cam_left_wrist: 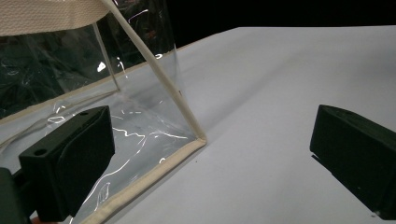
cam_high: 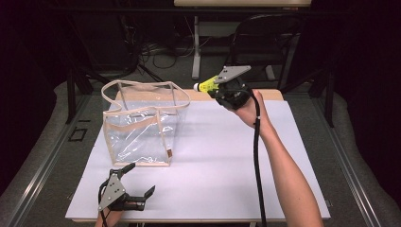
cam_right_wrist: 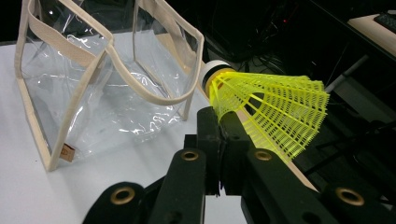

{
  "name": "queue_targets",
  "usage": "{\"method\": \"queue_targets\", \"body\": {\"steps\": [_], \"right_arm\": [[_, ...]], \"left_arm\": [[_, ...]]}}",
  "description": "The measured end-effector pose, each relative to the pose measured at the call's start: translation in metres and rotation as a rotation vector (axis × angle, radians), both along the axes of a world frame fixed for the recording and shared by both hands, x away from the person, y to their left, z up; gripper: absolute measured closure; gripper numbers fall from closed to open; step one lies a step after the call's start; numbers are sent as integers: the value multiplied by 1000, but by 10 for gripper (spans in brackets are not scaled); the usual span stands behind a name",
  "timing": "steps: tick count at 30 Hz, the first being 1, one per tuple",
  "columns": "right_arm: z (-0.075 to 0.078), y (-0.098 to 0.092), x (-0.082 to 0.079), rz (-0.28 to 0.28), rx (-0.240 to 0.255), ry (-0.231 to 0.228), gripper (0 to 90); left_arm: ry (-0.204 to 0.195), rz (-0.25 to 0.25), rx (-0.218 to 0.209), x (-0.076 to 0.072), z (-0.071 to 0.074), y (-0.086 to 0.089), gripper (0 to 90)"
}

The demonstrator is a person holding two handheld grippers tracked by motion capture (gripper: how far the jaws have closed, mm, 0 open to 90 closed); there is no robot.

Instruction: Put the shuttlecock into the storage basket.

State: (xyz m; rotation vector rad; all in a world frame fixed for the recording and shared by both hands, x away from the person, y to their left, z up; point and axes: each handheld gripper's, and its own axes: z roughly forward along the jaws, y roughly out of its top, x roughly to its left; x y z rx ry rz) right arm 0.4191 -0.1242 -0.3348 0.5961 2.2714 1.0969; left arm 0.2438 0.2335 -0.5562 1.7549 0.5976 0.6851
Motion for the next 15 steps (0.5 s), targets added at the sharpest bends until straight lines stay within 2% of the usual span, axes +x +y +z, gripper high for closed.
{"method": "queue_targets", "body": {"steps": [15], "right_arm": [[2,7,-3,17,6,-14,888]], "left_arm": [[0,-1,-2,0,0,0,0]]}}
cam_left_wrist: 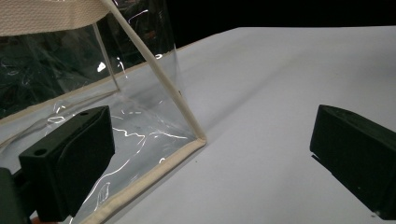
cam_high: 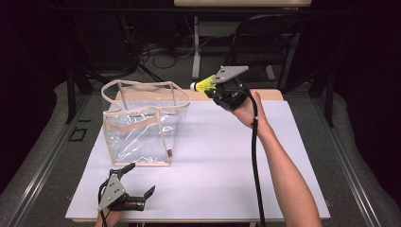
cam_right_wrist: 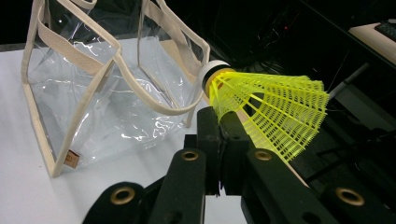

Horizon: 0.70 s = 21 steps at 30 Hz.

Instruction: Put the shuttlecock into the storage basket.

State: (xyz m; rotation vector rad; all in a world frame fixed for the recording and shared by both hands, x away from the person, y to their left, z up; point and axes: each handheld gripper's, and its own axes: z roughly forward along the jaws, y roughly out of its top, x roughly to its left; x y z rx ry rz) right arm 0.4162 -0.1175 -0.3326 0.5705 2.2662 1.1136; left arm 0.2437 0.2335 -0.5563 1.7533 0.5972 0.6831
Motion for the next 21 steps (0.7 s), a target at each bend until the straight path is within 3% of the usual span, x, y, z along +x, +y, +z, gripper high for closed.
{"method": "queue_targets", "body": {"steps": [21], "right_arm": [[1,10,-1,20,8,-15,889]], "left_arm": [[0,-1,-1,0,0,0,0]]}}
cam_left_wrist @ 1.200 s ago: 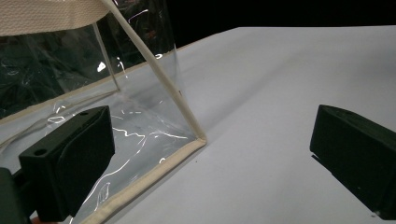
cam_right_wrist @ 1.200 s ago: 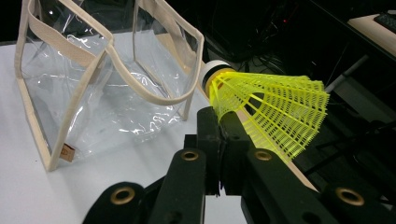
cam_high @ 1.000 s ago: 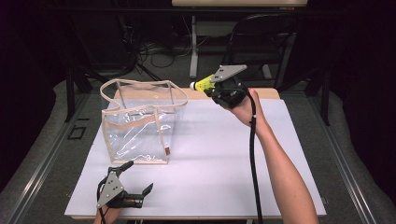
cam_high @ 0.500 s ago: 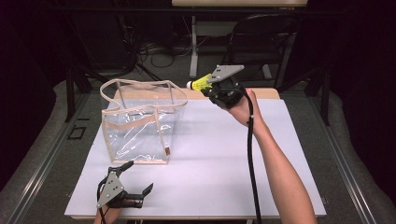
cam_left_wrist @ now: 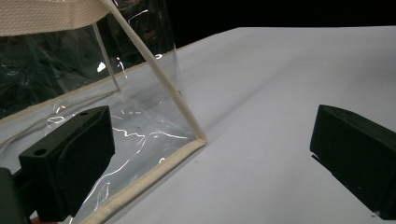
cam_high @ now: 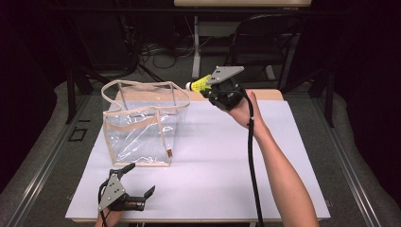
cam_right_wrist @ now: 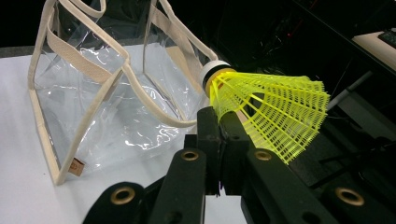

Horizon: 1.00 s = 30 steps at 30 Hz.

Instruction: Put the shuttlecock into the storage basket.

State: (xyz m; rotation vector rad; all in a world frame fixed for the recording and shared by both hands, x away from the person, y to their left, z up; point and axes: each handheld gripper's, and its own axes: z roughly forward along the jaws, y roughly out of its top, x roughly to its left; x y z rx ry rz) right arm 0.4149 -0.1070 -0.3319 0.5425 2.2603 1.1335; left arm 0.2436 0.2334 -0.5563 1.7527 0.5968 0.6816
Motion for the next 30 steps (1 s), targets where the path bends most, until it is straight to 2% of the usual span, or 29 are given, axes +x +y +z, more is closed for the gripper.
{"method": "queue_targets", "body": {"steps": [30], "right_arm": [[1,19,1,31,5,-8,888]], "left_arm": [[2,-3,3,0,0,0,0]]}}
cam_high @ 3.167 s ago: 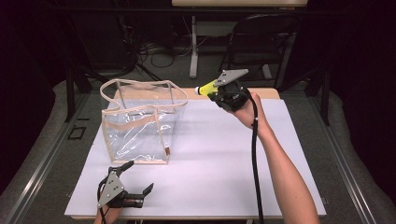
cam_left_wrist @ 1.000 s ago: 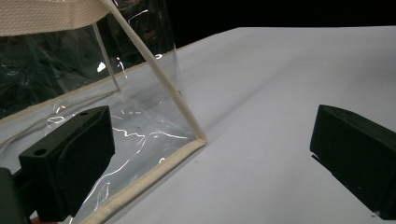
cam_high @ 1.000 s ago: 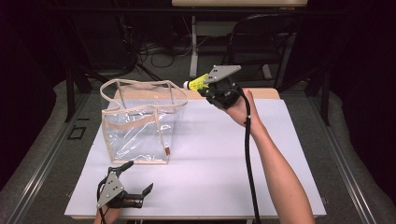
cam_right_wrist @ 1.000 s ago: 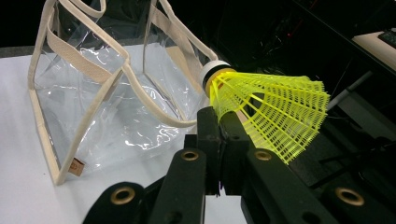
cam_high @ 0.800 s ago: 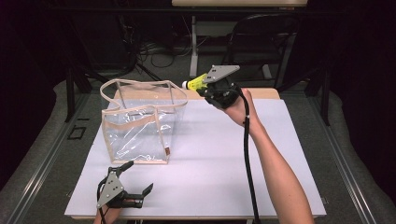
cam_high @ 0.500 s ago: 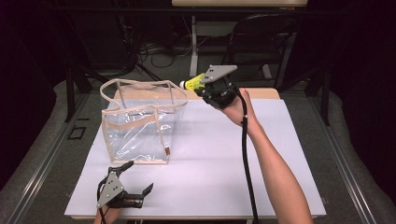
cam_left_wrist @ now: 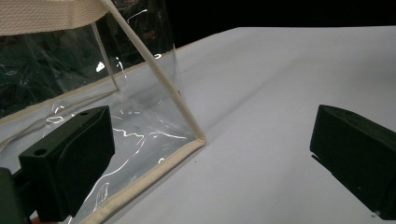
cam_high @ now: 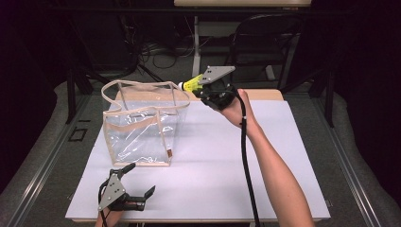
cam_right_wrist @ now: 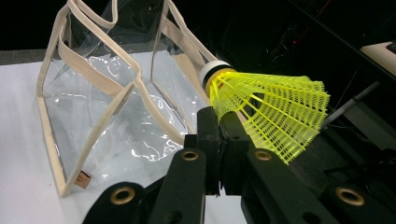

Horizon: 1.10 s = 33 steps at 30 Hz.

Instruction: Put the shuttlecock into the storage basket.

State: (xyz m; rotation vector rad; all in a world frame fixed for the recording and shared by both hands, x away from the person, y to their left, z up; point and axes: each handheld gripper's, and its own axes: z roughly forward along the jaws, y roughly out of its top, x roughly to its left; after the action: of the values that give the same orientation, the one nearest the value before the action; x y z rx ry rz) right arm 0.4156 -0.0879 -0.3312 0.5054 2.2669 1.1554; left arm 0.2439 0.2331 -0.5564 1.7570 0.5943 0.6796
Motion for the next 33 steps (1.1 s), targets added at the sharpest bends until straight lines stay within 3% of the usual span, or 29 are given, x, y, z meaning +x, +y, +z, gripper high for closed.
{"method": "queue_targets", "body": {"steps": [33], "right_arm": [[-9,29,5,33,-7,1,890]], "left_arm": [[-2,1,-6,-1,0,0,0]]}}
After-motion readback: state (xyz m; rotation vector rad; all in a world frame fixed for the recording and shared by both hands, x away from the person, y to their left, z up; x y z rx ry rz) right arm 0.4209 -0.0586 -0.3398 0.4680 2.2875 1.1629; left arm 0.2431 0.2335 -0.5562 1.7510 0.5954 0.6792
